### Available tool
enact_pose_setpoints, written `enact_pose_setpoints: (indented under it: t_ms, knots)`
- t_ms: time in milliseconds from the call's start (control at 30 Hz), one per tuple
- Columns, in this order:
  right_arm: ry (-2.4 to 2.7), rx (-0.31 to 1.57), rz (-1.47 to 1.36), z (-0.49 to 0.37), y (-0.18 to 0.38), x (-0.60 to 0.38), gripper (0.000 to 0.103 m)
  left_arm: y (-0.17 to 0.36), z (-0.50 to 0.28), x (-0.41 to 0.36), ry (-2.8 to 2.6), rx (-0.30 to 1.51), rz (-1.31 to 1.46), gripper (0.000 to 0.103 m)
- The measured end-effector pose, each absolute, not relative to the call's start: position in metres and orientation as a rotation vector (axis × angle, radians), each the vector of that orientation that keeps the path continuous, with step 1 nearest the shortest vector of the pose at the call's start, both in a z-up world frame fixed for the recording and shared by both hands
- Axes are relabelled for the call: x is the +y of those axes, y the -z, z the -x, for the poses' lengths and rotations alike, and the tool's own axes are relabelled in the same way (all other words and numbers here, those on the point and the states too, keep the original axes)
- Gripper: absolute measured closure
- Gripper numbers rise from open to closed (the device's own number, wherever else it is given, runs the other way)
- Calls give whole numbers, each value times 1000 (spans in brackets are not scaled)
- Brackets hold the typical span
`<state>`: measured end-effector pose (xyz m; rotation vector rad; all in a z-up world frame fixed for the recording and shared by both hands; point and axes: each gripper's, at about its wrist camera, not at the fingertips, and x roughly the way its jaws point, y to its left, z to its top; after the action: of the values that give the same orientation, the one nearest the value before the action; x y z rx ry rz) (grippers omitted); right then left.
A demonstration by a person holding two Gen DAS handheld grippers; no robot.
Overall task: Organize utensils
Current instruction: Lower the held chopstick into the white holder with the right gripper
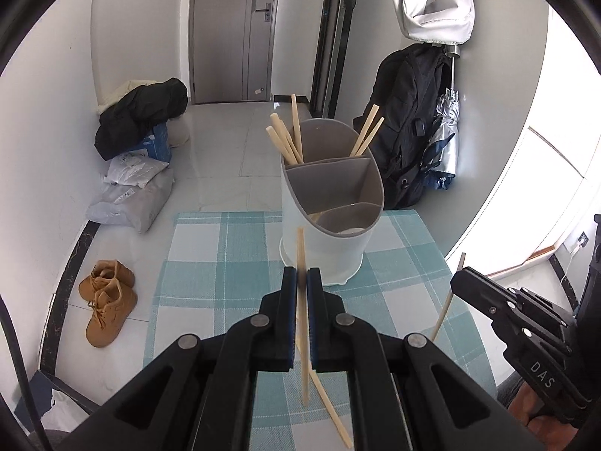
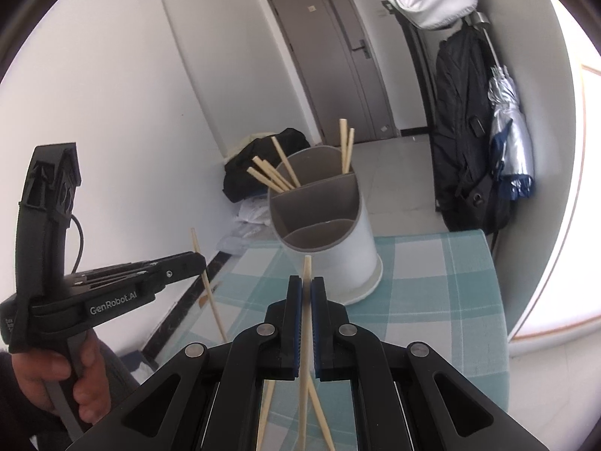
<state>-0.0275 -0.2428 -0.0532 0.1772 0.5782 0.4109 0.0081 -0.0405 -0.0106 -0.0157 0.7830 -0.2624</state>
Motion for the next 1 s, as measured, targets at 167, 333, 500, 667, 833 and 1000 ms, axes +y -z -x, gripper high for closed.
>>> enact_pose_setpoints:
  t_ms: [167,333,500,667,833,1000]
  knots:
    - [-428,532,-144,38,46,-235,99,5,-5,-37,280,807,6,102]
    - [-402,546,-146,45,48,-233,99,-2,5,-42,297,817,-33,102]
    - [-394,542,-171,48,46,-235,99,-9,6,-43,320,807,-38,102]
    - [-392,525,-178,49,40,-235,99,-20,3,-43,336,792,-22,102]
    - [-401,515,-164,43,34,-233,99,-30,-1,-45,351,792,-17,102]
    - [-396,497,-172,37,23,-236,99,-41,-7,-44,374,802,13,102]
